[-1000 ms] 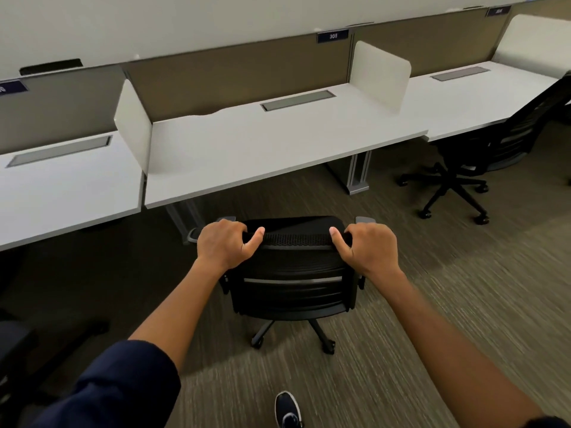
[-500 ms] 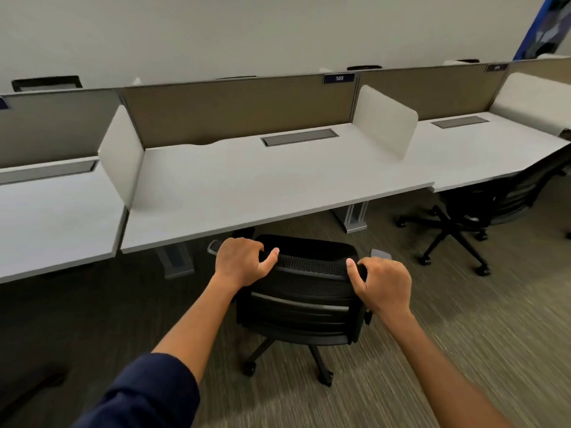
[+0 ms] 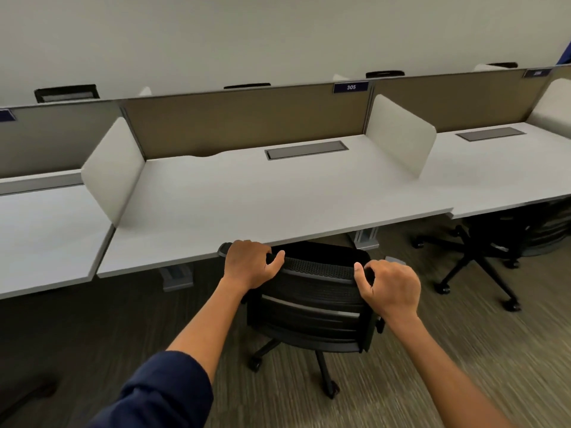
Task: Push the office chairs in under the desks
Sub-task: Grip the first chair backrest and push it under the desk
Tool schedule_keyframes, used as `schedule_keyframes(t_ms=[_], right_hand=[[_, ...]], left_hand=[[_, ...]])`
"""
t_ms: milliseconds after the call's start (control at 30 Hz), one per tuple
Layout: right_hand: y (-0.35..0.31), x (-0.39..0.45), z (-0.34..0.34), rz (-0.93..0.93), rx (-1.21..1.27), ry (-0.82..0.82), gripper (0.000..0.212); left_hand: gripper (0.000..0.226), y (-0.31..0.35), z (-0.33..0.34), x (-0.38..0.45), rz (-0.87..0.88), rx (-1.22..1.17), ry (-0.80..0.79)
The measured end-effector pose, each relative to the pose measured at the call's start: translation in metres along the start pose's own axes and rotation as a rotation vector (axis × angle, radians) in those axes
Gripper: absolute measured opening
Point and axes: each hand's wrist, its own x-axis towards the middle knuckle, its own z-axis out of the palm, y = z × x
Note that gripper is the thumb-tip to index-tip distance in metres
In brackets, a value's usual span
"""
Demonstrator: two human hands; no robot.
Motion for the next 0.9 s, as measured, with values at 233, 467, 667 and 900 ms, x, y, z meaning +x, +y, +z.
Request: schedule_keyframes(t_ms=[233,467,667,900], right_hand=[[0.051,0.043,0.018,-0.021,0.007,-0.07,0.061],[0.064,0.058,0.028,-0.036,0.049,-0.131,0.063],[0.012,0.06,0.029,-0.109,0.17,-0.216,0.064],[-0.153,0.031,0.016,-0.448,0.446,-0.264,0.064]], left_hand=[[0.073,0.037,0.017,0.049,-0.075,-0.031,-0.024],[0.065,0.047,0.022,0.068,-0.178,-0.103,-0.053],[0.075,0.044,0.023,0.045,-0.23,-0.141,-0.118],[0.08,-0.027,0.016,-0.077,-0.441,-0.068,-0.071]])
